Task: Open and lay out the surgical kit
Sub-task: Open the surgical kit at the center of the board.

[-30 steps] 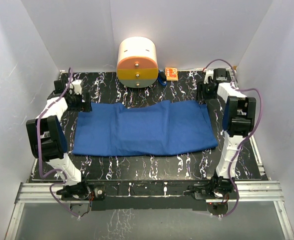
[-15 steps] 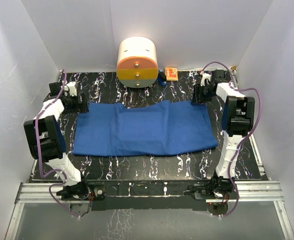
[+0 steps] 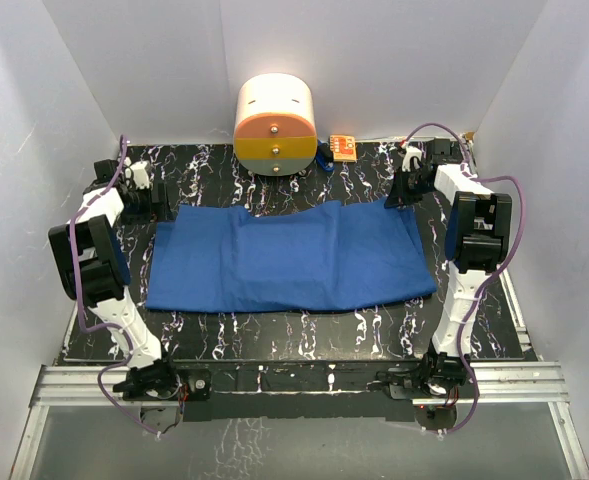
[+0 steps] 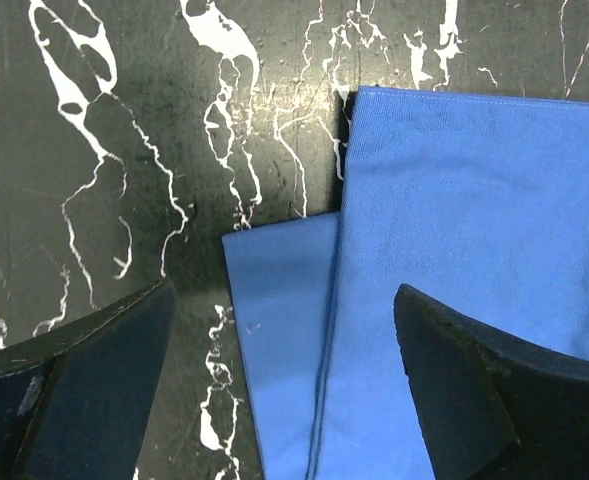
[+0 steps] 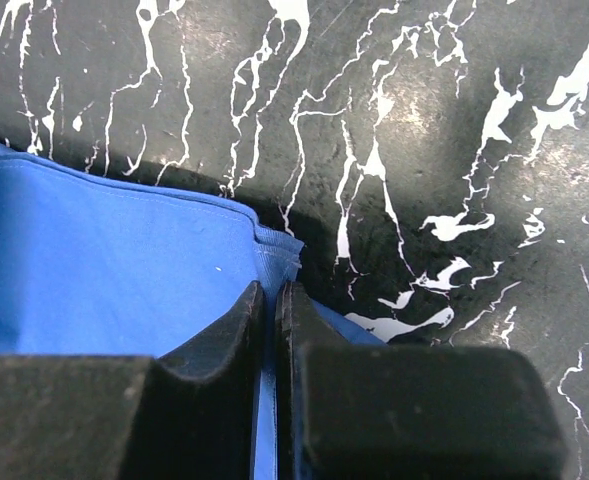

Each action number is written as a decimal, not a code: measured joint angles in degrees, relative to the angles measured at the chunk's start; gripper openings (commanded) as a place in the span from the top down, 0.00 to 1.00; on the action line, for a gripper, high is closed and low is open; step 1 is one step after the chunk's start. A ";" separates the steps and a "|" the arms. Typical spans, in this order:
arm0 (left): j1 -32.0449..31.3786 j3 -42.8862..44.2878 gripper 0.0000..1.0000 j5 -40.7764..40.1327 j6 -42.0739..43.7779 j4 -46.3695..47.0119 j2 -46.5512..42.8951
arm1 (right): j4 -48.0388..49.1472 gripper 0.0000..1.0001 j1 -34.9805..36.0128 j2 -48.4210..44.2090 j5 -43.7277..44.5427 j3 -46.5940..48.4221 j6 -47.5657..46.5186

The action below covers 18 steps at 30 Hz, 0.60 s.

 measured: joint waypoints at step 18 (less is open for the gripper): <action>-2.03 12.24 0.19 8.39 1.31 -1.57 11.45 | -1.88 1.00 0.22 -10.19 -4.35 -0.31 0.76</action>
